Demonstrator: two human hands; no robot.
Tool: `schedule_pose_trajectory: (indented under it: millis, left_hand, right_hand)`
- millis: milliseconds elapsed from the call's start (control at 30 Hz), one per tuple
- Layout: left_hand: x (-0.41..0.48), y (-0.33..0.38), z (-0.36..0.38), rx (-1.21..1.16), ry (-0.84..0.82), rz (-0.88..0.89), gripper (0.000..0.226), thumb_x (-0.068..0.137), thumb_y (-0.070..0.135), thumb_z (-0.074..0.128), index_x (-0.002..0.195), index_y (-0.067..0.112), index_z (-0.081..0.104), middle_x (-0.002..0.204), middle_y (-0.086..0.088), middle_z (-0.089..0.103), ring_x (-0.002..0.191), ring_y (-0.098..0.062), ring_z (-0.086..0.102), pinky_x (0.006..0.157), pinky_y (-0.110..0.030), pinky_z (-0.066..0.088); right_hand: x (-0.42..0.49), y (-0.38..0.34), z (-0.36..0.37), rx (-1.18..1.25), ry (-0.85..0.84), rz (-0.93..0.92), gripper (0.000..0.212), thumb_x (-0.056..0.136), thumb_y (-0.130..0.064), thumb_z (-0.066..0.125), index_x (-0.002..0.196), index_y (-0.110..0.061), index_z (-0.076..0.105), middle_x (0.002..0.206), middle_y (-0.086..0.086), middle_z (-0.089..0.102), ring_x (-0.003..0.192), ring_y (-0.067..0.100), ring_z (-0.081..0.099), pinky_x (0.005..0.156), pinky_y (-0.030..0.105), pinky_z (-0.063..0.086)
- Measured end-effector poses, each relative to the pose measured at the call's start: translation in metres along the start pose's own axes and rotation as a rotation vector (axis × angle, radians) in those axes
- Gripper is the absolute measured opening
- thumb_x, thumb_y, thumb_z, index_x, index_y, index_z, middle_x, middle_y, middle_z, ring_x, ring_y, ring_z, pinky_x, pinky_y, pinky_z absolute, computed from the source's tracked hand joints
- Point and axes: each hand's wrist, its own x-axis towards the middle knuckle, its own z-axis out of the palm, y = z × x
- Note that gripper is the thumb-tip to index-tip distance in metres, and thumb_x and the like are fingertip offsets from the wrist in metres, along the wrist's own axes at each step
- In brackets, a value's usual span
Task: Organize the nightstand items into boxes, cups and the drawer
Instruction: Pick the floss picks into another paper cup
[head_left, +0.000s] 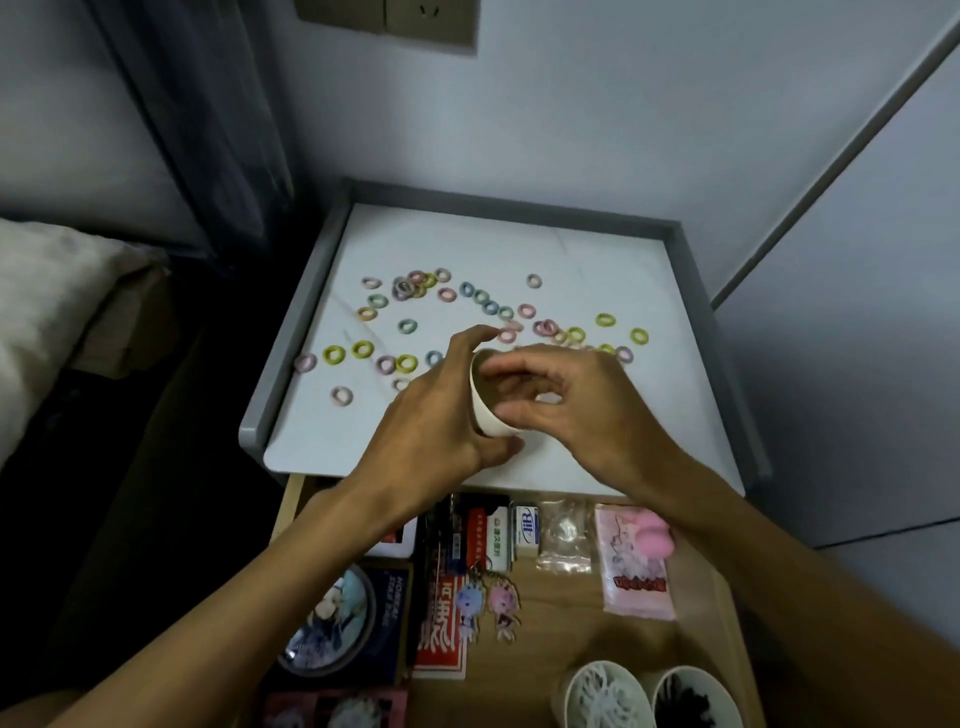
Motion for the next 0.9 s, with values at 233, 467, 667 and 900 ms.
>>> schedule_pose_trajectory:
  millis: [233, 467, 667, 900]
  left_hand:
    - [0.002, 0.006, 0.005, -0.006, 0.039, -0.017, 0.095, 0.07, 0.026, 0.085, 0.142, 0.041, 0.027, 0.107, 0.026, 0.052, 0.097, -0.005, 0.058, 0.083, -0.028, 0.053]
    - [0.001, 0.005, 0.007, 0.044, 0.093, -0.048, 0.101, 0.064, 0.037, 0.091, 0.144, 0.039, 0.028, 0.121, 0.009, 0.055, 0.106, -0.014, 0.052, 0.083, -0.03, 0.043]
    - [-0.001, 0.002, 0.004, 0.059, 0.076, -0.079, 0.099, 0.066, 0.037, 0.09, 0.144, 0.04, 0.028, 0.122, 0.008, 0.055, 0.106, -0.016, 0.051, 0.081, -0.027, 0.039]
    - [0.003, 0.004, 0.002, 0.07, 0.064, -0.076, 0.099, 0.067, 0.037, 0.089, 0.144, 0.04, 0.027, 0.115, 0.012, 0.051, 0.102, -0.013, 0.048, 0.08, -0.028, 0.039]
  right_hand:
    - [-0.002, 0.023, -0.004, -0.049, 0.232, 0.166, 0.026, 0.084, -0.017, 0.076, 0.109, -0.02, 0.07, 0.087, -0.007, 0.065, 0.074, 0.002, 0.06, 0.066, 0.011, 0.045]
    - [0.007, 0.028, -0.026, -0.005, 0.091, 0.244, 0.015, 0.095, -0.02, 0.062, 0.102, -0.014, 0.075, 0.083, -0.004, 0.071, 0.068, 0.008, 0.063, 0.058, 0.022, 0.049]
    - [0.027, 0.105, -0.087, -0.476, 0.238, 0.477, 0.04, 0.084, -0.036, 0.076, 0.118, -0.019, 0.065, 0.127, 0.01, 0.055, 0.106, 0.022, 0.058, 0.083, 0.028, 0.043]
    - [0.027, 0.118, -0.063, -0.463, 0.193, 0.298, 0.014, 0.083, -0.011, 0.077, 0.094, -0.017, 0.07, 0.104, 0.006, 0.061, 0.081, 0.007, 0.054, 0.07, 0.01, 0.038]
